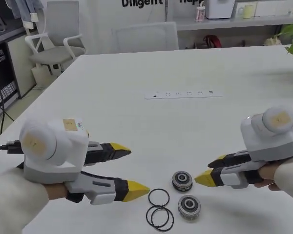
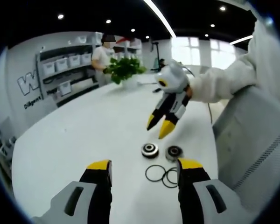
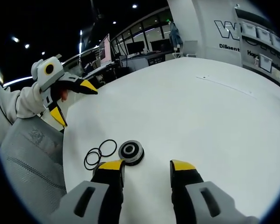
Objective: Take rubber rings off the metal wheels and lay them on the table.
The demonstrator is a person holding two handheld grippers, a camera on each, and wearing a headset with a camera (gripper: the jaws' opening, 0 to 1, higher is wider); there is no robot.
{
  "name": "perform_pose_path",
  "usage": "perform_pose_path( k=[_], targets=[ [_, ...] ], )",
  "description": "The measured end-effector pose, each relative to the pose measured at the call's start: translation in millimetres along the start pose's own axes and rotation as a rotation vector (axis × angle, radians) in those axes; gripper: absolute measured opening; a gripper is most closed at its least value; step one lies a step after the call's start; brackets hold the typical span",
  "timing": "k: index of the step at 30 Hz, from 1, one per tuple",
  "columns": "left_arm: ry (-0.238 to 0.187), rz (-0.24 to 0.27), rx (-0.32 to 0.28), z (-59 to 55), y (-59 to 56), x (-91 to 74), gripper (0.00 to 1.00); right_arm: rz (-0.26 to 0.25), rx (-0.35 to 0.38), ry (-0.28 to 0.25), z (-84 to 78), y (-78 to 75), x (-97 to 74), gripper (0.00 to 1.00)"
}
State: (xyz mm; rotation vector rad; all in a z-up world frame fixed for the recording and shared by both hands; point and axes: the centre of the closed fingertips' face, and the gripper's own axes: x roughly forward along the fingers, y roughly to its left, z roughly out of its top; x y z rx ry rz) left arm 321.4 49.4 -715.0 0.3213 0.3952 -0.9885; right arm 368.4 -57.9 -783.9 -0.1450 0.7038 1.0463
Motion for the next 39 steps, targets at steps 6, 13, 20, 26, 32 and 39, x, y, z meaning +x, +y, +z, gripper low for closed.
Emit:
perform_pose_path(
  k=[6, 13, 20, 26, 32, 39],
  targets=[
    [-0.032, 0.011, -0.001, 17.7, 6.4, 1.5, 0.59, 0.008, -0.012, 0.001, 0.7, 0.5, 1.8, 0.36],
    [-0.055, 0.012, -0.009, 33.2, 12.9, 6.6, 0.67, 0.015, -0.03, 0.001, 1.7, 0.9, 3.6, 0.37],
    [-0.058, -0.005, 0.006, 40.5, 15.1, 20.7, 0.73, 0.025, -0.047, 0.011, -0.1, 4.0, 6.9, 0.37],
    [-0.07, -0.028, 0.013, 47.4, 11.9, 32.0, 0.85, 0.038, -0.057, 0.015, -2.3, 5.3, 8.8, 0.37],
    [-0.069, -0.06, 0.025, 50.6, 8.0, 47.2, 0.85, 0.043, -0.065, 0.017, -3.5, 4.7, 10.7, 0.37],
    [-0.061, -0.093, 0.04, 47.5, 3.2, 63.5, 0.84, 0.054, -0.076, 0.017, -4.3, 7.2, 13.4, 0.37]
  ],
)
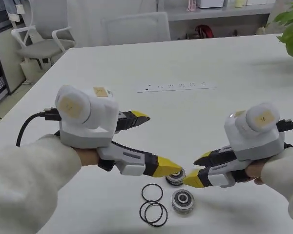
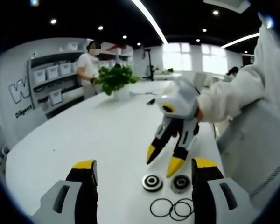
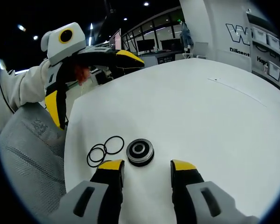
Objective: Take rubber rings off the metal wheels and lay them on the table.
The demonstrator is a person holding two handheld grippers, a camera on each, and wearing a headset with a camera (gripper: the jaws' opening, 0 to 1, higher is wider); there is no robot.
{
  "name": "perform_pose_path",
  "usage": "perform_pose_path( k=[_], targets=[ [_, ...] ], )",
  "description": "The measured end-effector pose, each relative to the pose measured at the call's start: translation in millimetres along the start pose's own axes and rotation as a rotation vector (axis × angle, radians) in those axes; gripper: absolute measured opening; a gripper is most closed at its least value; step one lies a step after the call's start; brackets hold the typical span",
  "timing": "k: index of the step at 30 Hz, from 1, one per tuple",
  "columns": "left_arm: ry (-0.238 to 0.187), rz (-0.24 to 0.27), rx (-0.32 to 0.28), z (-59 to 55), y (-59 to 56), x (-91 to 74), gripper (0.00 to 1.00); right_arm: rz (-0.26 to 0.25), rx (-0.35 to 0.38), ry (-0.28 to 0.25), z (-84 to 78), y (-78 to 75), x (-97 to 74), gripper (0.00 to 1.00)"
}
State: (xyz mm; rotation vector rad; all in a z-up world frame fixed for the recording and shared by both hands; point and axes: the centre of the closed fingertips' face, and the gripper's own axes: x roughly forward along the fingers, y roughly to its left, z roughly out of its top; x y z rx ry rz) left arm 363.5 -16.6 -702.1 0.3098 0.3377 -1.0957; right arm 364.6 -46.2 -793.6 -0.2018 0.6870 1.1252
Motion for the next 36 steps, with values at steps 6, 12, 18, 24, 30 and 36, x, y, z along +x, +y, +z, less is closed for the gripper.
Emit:
perform_pose_path(
  k=[6, 12, 18, 24, 30, 36],
  targets=[
    [0.028, -0.022, 0.0, -11.7, -3.4, 12.7, 0.82, 0.009, -0.012, 0.004, -1.2, 3.0, 2.5, 0.36],
    [0.052, -0.06, 0.019, -25.4, -7.2, 22.2, 0.74, 0.014, -0.025, 0.01, -2.7, 6.1, 5.4, 0.35],
    [0.051, -0.073, 0.017, -35.1, -11.2, 29.0, 0.66, 0.022, -0.038, 0.015, -3.7, 9.0, 8.9, 0.34],
    [0.06, -0.077, 0.018, -44.0, -13.6, 33.8, 0.59, 0.022, -0.033, 0.01, -4.0, 9.4, 10.4, 0.33],
    [0.045, -0.066, 0.002, -47.7, -13.7, 36.5, 0.47, 0.022, -0.027, -0.001, -3.1, 9.7, 11.4, 0.3],
    [0.06, -0.054, 0.008, -55.5, -13.3, 40.4, 0.36, 0.022, -0.026, 0.001, -4.6, 9.6, 12.5, 0.26]
  ],
)
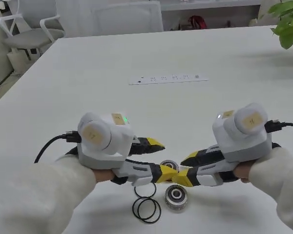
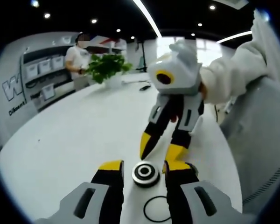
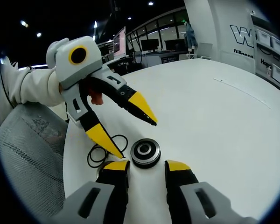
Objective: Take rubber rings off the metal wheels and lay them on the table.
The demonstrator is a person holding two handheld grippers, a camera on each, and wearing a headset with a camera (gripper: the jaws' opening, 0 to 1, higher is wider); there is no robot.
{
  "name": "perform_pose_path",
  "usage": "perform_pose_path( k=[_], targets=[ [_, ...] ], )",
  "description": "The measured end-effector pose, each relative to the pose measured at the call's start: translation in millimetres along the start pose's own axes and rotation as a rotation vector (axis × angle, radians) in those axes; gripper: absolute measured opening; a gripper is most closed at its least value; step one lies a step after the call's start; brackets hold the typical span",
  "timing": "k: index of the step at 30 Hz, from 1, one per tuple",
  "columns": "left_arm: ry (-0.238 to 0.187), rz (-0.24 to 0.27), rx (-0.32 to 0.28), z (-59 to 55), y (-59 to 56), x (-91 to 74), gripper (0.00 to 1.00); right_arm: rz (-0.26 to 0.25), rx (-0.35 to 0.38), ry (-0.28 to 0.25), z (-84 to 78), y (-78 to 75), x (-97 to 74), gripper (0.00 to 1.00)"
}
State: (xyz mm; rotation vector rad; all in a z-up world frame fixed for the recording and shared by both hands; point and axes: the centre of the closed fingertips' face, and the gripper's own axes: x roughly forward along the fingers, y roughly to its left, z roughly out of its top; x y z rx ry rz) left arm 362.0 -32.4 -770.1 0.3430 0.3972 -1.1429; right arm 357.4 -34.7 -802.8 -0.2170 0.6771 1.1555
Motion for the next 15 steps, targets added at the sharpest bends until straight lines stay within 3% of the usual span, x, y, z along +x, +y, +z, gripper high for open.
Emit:
perform_pose_path(
  k=[9, 15],
  targets=[
    [0.017, -0.013, -0.005, -8.7, -6.5, 5.5, 0.25, 0.004, -0.005, 0.004, -1.3, 1.5, 1.8, 0.21],
    [0.024, 0.0, -0.028, -11.6, -4.4, 7.4, 0.22, 0.004, -0.015, 0.012, -3.9, 2.7, 3.2, 0.18]
  ],
)
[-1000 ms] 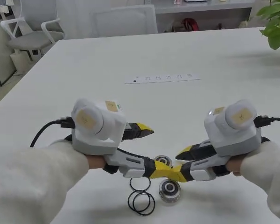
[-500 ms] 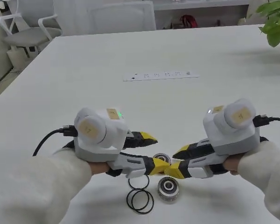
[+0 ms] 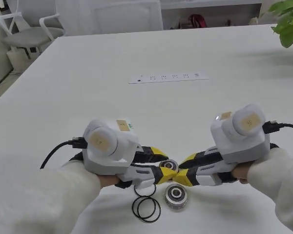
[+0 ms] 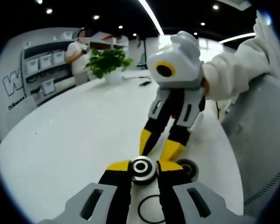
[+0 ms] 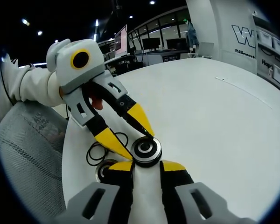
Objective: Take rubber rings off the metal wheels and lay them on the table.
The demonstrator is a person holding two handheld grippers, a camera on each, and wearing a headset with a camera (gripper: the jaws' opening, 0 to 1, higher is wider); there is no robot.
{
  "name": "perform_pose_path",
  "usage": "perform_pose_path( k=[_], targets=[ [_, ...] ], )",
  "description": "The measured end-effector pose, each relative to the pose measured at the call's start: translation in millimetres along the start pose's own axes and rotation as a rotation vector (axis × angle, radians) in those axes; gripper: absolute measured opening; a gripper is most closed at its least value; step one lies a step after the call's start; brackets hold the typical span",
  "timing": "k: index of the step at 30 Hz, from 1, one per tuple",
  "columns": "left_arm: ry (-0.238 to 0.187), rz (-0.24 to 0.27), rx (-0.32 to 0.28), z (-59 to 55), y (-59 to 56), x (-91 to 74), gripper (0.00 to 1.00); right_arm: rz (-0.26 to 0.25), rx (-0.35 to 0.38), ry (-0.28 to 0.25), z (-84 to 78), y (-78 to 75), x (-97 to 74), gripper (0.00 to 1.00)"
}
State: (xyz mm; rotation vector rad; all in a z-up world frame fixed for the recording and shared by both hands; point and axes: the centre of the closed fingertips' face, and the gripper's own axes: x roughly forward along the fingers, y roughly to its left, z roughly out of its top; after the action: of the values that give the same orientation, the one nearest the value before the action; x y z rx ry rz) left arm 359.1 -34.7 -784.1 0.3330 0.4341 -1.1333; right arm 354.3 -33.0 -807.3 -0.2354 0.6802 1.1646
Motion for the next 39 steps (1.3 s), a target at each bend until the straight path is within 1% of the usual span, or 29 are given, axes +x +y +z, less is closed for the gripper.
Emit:
perform_pose_path(
  k=[2, 5, 6, 11, 17, 18, 22, 26, 32, 39],
  targets=[
    [0.002, 0.006, -0.015, -2.1, 1.7, -0.1, 0.22, -0.003, -0.003, 0.0, 0.0, -0.8, 0.1, 0.17],
    [0.015, 0.013, -0.035, -7.5, 3.8, 0.6, 0.18, -0.006, -0.004, 0.002, -0.6, -1.7, 0.2, 0.15],
    [0.005, 0.012, -0.056, -6.9, 3.2, 0.5, 0.17, -0.006, -0.004, 0.002, -0.7, -1.8, 0.3, 0.15],
    [0.009, 0.017, -0.054, -7.0, 4.0, 0.6, 0.16, -0.008, -0.02, 0.01, -2.1, -1.7, 1.0, 0.12],
    [0.012, 0.024, -0.053, -7.5, 4.9, 1.0, 0.15, -0.008, -0.037, 0.014, -2.6, -1.4, 0.7, 0.11],
    [0.017, 0.031, -0.053, -8.8, 5.9, 0.7, 0.14, -0.007, -0.039, 0.014, -2.7, -1.2, 0.5, 0.1],
    [0.01, 0.032, -0.056, -8.4, 6.4, 0.6, 0.14, -0.008, -0.05, 0.017, -2.8, -1.5, -0.2, 0.07],
    [0.007, 0.034, -0.062, -8.3, 6.4, 0.2, 0.14, -0.017, -0.063, 0.016, -2.0, -2.9, -0.8, 0.02],
    [0.008, 0.034, -0.061, -8.2, 5.5, -0.4, 0.14, -0.018, -0.054, 0.019, -2.2, -3.4, -0.5, 0.0],
    [0.003, 0.034, -0.043, -8.0, 3.9, -1.2, 0.14, -0.011, 0.003, 0.018, -3.1, -4.3, -1.3, 0.0]
  ],
)
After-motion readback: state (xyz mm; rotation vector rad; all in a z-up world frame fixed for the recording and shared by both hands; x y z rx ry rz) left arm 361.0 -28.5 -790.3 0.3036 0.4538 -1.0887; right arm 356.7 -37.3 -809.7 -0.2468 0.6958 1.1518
